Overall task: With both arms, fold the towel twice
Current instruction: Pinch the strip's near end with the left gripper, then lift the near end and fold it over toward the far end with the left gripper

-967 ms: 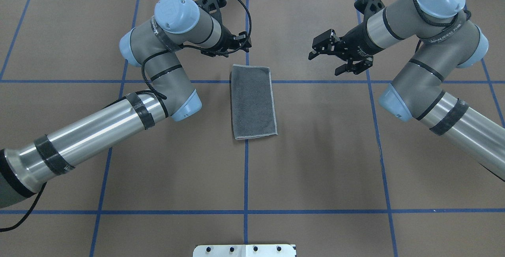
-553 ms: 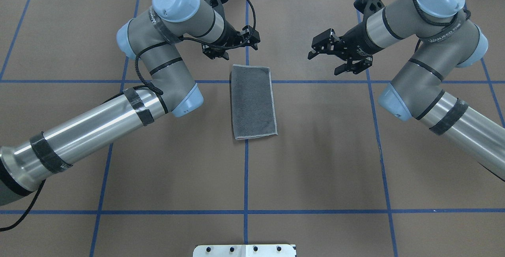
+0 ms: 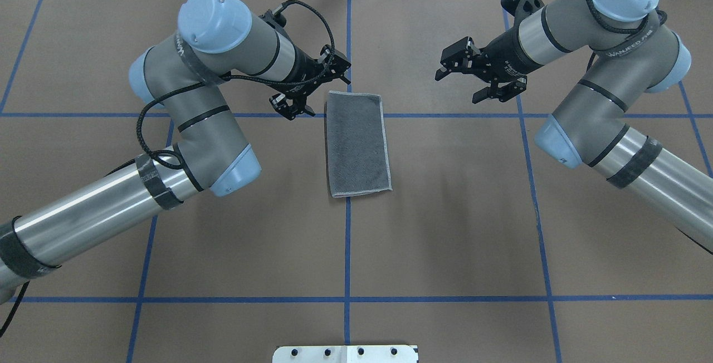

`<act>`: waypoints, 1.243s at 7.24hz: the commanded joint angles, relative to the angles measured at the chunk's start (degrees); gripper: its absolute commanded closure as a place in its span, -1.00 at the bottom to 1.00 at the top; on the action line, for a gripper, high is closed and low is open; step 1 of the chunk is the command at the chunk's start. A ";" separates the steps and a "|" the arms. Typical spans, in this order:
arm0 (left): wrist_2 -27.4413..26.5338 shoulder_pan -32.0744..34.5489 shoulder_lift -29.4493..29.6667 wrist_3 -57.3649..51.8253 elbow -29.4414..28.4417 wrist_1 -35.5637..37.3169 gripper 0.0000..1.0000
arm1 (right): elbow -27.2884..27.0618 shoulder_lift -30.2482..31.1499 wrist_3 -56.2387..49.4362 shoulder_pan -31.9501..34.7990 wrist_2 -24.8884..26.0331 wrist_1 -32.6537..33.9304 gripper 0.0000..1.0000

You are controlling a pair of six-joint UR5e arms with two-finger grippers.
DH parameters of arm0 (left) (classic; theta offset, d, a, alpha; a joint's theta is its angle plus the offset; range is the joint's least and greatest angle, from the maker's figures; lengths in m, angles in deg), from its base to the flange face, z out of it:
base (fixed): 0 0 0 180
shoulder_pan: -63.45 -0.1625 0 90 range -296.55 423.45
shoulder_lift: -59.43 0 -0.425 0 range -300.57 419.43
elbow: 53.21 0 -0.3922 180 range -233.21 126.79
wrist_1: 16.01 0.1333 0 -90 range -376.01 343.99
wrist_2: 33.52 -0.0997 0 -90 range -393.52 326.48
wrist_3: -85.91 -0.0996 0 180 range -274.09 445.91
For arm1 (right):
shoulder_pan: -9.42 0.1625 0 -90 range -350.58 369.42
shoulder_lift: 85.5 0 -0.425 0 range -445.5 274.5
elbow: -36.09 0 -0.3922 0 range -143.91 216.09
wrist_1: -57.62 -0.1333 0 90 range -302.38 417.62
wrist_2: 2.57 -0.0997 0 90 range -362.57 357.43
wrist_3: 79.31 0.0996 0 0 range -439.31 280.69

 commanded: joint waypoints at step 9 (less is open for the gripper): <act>-13.46 -14.16 -5.00 5.43 3.08 -0.43 -0.98 | -0.03 0.00 -0.08 0.15 -0.18 -0.09 -1.00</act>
